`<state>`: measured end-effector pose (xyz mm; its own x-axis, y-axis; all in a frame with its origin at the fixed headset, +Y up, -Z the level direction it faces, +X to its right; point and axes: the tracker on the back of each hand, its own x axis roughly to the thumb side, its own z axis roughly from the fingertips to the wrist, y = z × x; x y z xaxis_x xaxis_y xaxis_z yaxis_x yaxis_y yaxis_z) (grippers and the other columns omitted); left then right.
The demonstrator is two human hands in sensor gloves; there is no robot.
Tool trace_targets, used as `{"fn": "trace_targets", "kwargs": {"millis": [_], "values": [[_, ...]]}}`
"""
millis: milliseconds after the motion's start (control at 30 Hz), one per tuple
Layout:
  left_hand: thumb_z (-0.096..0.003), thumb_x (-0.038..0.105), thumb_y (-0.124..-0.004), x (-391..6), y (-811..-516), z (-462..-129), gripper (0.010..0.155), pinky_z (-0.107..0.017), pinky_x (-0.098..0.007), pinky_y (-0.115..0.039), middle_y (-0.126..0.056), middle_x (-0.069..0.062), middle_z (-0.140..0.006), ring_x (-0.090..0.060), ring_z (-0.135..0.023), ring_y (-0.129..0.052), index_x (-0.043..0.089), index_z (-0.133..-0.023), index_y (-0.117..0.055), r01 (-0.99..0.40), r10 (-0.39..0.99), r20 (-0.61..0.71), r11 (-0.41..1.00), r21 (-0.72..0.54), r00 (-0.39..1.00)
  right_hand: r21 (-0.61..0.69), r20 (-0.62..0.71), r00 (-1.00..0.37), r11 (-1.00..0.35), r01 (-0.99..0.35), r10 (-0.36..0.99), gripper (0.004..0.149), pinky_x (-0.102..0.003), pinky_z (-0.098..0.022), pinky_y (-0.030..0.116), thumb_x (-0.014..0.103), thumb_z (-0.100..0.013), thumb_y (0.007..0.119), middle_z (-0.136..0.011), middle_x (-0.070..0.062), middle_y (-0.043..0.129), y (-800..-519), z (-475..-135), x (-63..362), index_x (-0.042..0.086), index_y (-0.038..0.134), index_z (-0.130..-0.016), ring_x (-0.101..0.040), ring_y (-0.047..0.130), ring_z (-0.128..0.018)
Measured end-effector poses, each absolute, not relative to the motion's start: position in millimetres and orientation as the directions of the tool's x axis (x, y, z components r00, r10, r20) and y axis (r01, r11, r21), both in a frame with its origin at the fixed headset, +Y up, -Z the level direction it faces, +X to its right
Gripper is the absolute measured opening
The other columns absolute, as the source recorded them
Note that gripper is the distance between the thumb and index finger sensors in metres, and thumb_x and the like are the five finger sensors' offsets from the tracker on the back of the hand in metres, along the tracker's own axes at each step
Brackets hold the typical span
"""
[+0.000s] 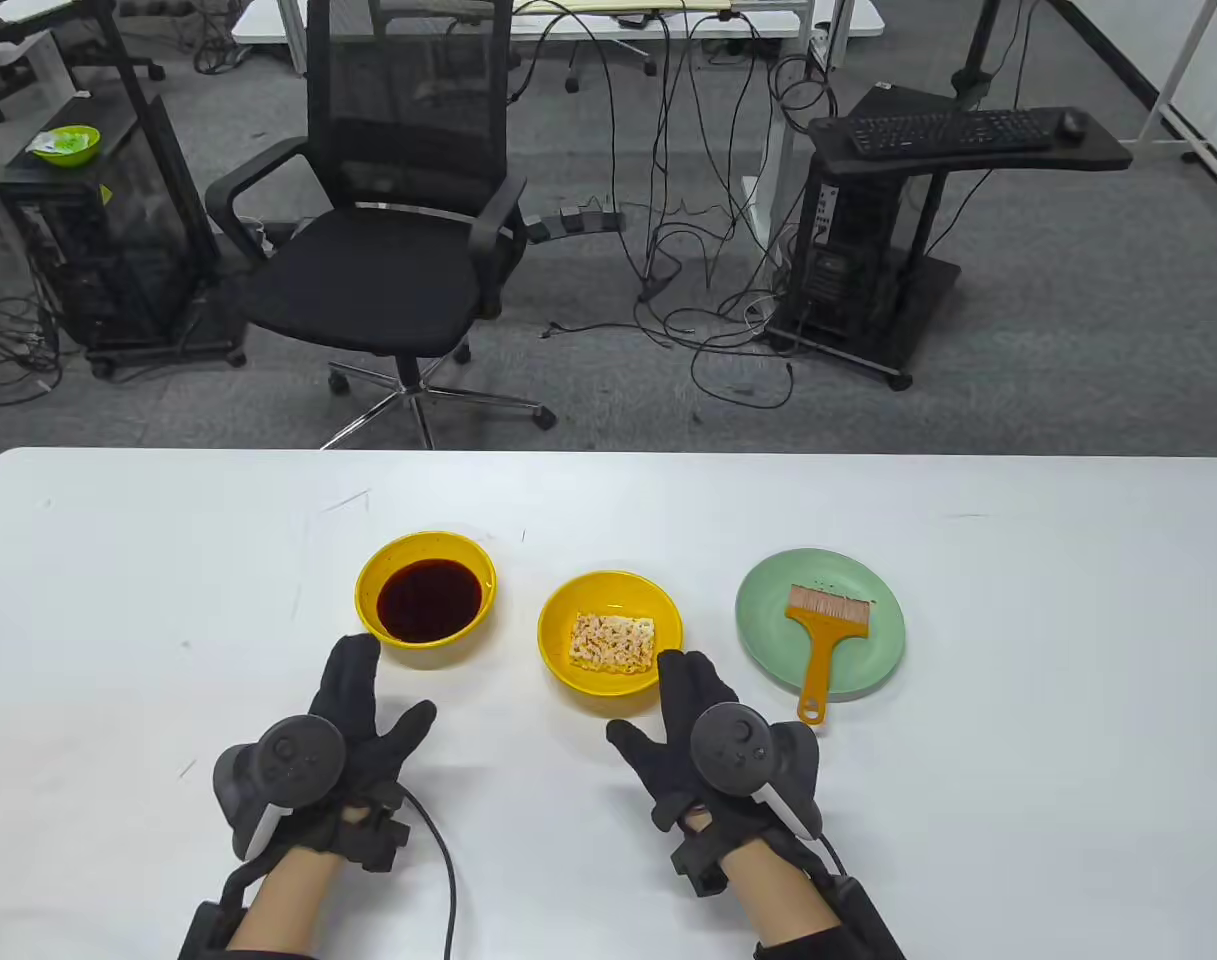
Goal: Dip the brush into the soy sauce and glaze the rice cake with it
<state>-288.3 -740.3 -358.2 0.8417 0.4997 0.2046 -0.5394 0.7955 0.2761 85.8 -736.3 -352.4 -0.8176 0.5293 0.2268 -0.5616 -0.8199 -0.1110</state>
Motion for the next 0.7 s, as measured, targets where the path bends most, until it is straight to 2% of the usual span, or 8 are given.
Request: {"fn": "trace_targets", "kwargs": {"millis": [267, 333, 433, 533, 600, 700], "values": [[-0.0397, 0.066, -0.074, -286, -740, -358, 0.090, -0.068, -0.054, -0.069, -0.051, -0.019, -0.114, -0.040, -0.096, -0.081, 0.018, -0.108, -0.041, -0.541, 0.498, 0.215, 0.795, 0.274, 0.840, -0.121, 0.221, -0.804, -0.803, -0.584, 0.551, 0.088, -0.062, -0.064, 0.066, 0.068, -0.046, 0.073, -0.113, -0.024, 0.055, -731, -353, 91, 0.011, 0.049, -0.109, -0.054, 0.068, -0.094], [-0.0398, 0.067, -0.074, -286, -740, -358, 0.090, -0.068, -0.054, -0.069, -0.051, -0.019, -0.114, -0.039, -0.096, -0.081, 0.018, -0.108, -0.041, -0.541, 0.499, 0.213, 0.793, 0.278, 0.840, -0.128, 0.222, -0.806, -0.803, -0.582, 0.549, 0.091, -0.063, -0.064, 0.065, 0.069, -0.046, 0.073, -0.115, -0.023, 0.051, -727, -353, 97, 0.016, 0.038, -0.112, -0.055, 0.065, -0.095], [-0.0400, 0.066, -0.074, -286, -740, -358, 0.090, -0.068, -0.054, -0.069, -0.051, -0.019, -0.114, -0.040, -0.096, -0.080, 0.018, -0.108, -0.041, -0.541, 0.497, 0.216, 0.795, 0.276, 0.841, -0.184, 0.193, -0.818, -0.799, -0.573, 0.542, 0.089, -0.065, -0.064, 0.064, 0.069, -0.047, 0.073, -0.116, -0.023, 0.048, -720, -357, 111, 0.019, 0.038, -0.112, -0.055, 0.063, -0.096], [-0.0403, 0.066, -0.074, -286, -739, -358, 0.090, -0.067, -0.054, -0.069, -0.051, -0.019, -0.114, -0.040, -0.096, -0.081, 0.018, -0.108, -0.041, -0.538, 0.494, 0.216, 0.796, 0.276, 0.842, -0.236, 0.139, -0.831, -0.797, -0.556, 0.539, 0.091, -0.065, -0.063, 0.064, 0.068, -0.047, 0.075, -0.117, -0.024, 0.046, -714, -362, 129, 0.016, 0.038, -0.112, -0.056, 0.063, -0.096], [-0.0403, 0.066, -0.074, -286, -739, -358, 0.090, -0.068, -0.054, -0.069, -0.050, -0.019, -0.114, -0.040, -0.096, -0.081, 0.018, -0.108, -0.041, -0.542, 0.498, 0.219, 0.793, 0.277, 0.839, -0.284, 0.090, -0.865, -0.820, -0.498, 0.494, 0.094, -0.065, -0.063, 0.064, 0.069, -0.047, 0.075, -0.117, -0.024, 0.045, -711, -364, 139, 0.013, 0.035, -0.112, -0.056, 0.063, -0.096], [-0.0405, 0.067, -0.073, -286, -742, -359, 0.090, -0.067, -0.054, -0.069, -0.049, -0.020, -0.114, -0.040, -0.096, -0.081, 0.017, -0.108, -0.040, -0.553, 0.510, 0.216, 0.788, 0.271, 0.833, -0.290, 0.015, -0.887, -0.848, -0.445, 0.461, 0.100, -0.066, -0.063, 0.063, 0.070, -0.047, 0.074, -0.117, -0.026, 0.042, -711, -368, 154, 0.008, 0.029, -0.111, -0.057, 0.061, -0.097]]}}
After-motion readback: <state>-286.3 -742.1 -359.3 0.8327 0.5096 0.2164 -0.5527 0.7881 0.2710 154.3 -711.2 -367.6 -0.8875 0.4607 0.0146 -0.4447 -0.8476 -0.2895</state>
